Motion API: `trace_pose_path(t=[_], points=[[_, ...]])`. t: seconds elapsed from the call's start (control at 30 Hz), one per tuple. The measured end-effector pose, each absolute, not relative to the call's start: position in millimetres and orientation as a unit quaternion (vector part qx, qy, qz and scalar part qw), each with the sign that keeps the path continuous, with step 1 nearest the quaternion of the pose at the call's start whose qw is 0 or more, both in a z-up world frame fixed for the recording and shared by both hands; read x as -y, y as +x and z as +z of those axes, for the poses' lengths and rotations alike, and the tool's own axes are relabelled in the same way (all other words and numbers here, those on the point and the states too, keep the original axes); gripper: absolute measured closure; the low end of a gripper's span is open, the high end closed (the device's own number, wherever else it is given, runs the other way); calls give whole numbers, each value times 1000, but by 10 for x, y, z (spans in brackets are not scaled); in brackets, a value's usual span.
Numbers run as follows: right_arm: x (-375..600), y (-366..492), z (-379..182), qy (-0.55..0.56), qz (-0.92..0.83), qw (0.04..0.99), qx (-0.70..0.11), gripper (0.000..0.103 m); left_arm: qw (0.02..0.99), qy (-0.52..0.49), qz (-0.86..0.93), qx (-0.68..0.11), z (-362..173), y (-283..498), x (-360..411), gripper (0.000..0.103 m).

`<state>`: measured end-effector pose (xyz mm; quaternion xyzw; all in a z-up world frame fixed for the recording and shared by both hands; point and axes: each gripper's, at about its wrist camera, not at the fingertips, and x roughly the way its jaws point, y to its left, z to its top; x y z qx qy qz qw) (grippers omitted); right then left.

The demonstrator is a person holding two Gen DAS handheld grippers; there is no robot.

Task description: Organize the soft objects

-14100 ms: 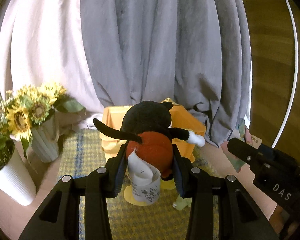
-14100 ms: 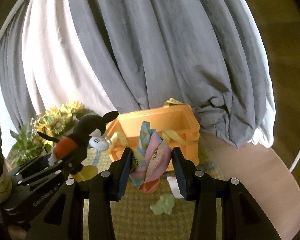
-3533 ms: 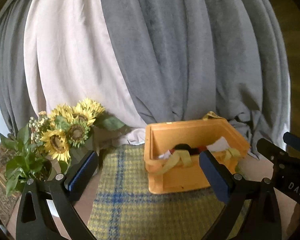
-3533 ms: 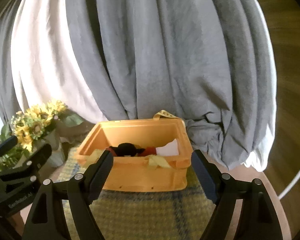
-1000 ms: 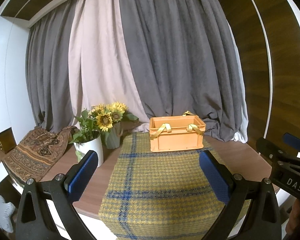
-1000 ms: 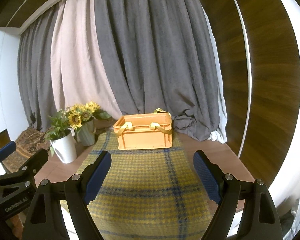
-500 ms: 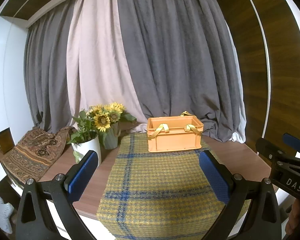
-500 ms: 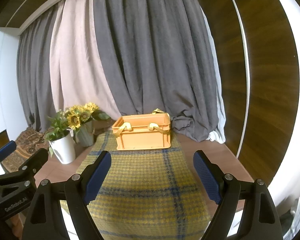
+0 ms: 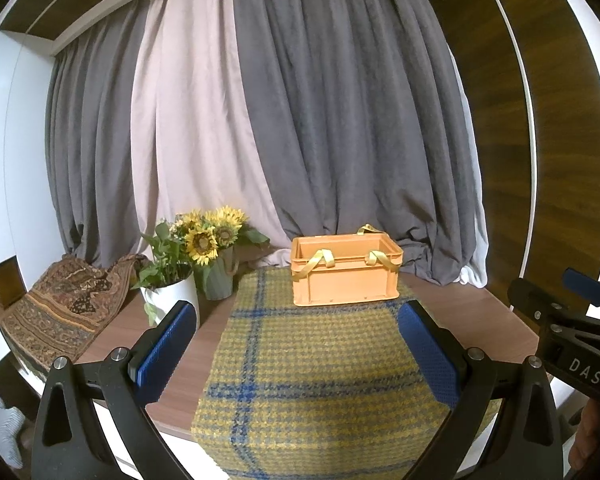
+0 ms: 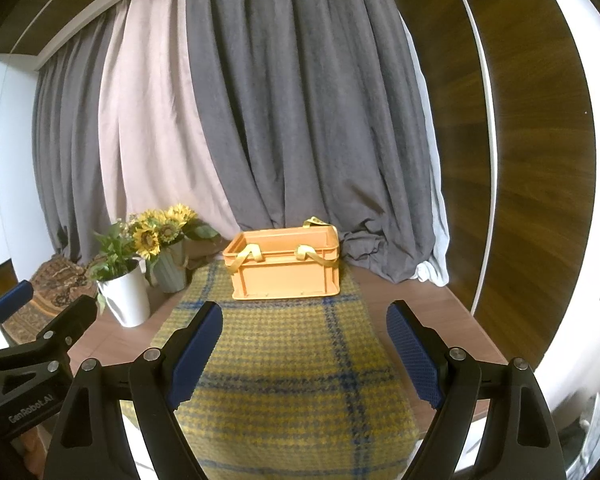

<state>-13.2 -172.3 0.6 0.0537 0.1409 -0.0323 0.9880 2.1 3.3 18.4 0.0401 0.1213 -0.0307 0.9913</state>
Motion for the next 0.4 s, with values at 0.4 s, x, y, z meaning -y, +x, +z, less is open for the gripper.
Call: trace_pose_path(t=[0.4], points=[[1715, -143, 10, 52, -32, 988, -139, 18, 992, 40, -31, -120, 187, 22, -24, 0]])
